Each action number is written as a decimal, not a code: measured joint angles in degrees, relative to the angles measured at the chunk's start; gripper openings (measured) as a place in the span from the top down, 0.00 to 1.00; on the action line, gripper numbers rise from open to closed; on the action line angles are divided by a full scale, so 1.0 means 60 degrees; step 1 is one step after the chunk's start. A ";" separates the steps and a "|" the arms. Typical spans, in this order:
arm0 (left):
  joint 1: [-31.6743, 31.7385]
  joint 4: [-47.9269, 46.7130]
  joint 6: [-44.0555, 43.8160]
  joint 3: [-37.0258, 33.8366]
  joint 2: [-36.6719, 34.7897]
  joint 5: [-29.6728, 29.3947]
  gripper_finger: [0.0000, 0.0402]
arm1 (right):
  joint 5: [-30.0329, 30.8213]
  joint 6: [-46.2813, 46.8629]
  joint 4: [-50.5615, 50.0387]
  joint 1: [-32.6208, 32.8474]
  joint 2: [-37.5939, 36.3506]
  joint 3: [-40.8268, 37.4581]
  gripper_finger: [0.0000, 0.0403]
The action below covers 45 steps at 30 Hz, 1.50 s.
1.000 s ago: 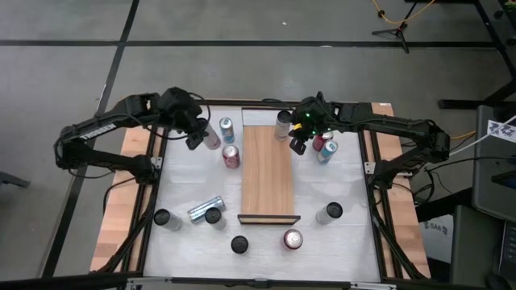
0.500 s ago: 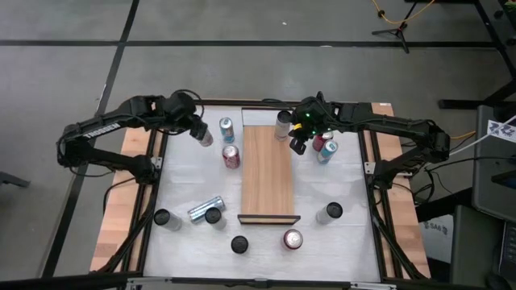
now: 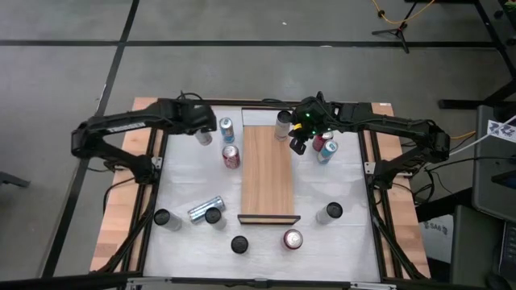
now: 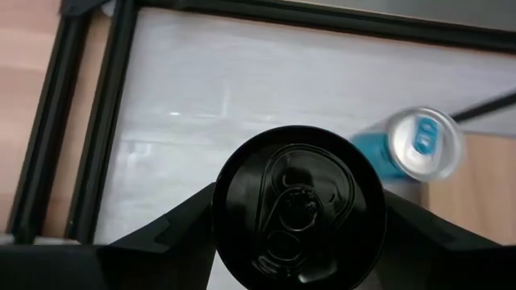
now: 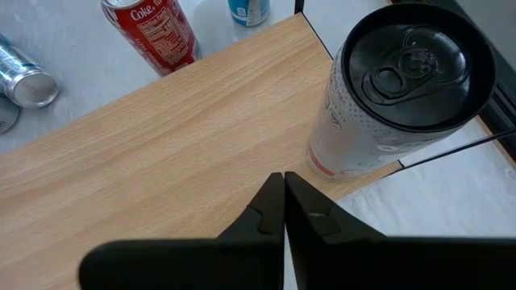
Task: Place canned beverage on shelf
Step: Put the white pink soda can on the shelf aligned with the other white pink soda can
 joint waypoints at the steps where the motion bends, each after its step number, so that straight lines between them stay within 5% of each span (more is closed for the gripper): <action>1: 0.0000 -0.0002 -0.0266 0.0000 0.0176 -0.0045 0.39 | 0.0000 0.0000 0.0001 0.0000 0.0000 0.0000 1.00; 16: 0.0002 0.0316 -0.1741 0.0010 0.2211 0.0362 0.38 | 0.0000 0.0000 -0.0002 0.0000 0.0000 0.0000 1.00; 34: -0.0051 0.0335 -0.1709 0.0015 0.2251 0.0557 0.38 | 0.0000 0.0000 -0.0003 0.0000 0.0000 -0.0004 1.00; 45: -0.0051 0.0329 -0.1697 0.0000 0.2274 0.0957 0.27 | 0.0000 0.0000 -0.0003 0.0000 0.0000 -0.0004 1.00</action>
